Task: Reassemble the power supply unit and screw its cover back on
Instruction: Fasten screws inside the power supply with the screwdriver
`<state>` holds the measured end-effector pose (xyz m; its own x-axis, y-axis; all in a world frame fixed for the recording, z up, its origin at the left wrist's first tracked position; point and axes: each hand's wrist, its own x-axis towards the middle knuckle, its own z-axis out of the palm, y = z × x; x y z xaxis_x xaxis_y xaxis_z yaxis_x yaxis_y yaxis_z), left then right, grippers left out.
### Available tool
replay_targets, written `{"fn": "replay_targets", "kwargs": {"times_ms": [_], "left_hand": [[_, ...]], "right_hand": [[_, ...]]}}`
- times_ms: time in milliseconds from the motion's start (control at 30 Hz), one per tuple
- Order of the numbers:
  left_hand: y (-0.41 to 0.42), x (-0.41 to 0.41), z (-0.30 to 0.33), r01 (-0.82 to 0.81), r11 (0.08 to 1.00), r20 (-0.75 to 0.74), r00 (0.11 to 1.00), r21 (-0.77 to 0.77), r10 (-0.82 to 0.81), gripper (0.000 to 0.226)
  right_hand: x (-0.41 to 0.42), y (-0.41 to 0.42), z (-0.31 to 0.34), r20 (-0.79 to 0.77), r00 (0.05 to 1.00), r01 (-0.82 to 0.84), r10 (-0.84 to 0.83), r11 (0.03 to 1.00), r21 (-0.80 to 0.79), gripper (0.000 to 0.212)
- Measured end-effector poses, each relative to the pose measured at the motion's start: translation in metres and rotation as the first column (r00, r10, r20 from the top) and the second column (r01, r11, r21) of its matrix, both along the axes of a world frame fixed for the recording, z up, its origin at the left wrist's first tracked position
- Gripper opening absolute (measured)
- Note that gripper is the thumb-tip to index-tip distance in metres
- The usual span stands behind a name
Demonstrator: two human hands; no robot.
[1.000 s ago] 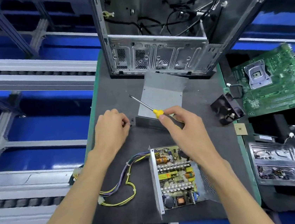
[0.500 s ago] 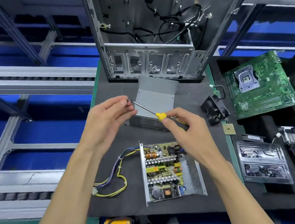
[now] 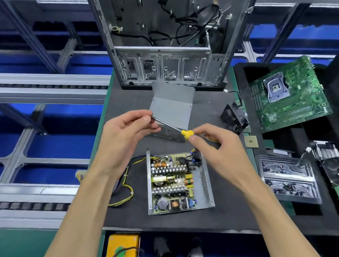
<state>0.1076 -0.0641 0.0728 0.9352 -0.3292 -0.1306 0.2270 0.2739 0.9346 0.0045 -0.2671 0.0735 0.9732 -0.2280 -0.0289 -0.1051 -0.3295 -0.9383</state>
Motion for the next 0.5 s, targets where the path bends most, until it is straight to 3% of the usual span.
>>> {"fn": "replay_targets", "kwargs": {"times_ms": [200, 367, 500], "left_hand": [[-0.005, -0.007, -0.003, -0.019, 0.993, 0.124, 0.992, 0.113, 0.005, 0.013], [-0.01, -0.012, -0.002, -0.019, 1.0, 0.031, 0.999, -0.005, 0.019, 0.013], [-0.01, -0.013, 0.0, -0.009, 1.0, -0.012, 1.0, -0.011, 0.009, 0.013]], "right_hand": [[-0.008, -0.015, 0.002, -0.029, 0.999, -0.015, 0.014, 0.999, -0.033, 0.009], [-0.011, -0.019, 0.005, 0.001, 0.999, -0.032, 0.033, 0.998, -0.059, 0.008], [-0.013, -0.019, 0.004, 0.029, 0.999, -0.024, 0.027, 0.997, -0.072, 0.007]]}}
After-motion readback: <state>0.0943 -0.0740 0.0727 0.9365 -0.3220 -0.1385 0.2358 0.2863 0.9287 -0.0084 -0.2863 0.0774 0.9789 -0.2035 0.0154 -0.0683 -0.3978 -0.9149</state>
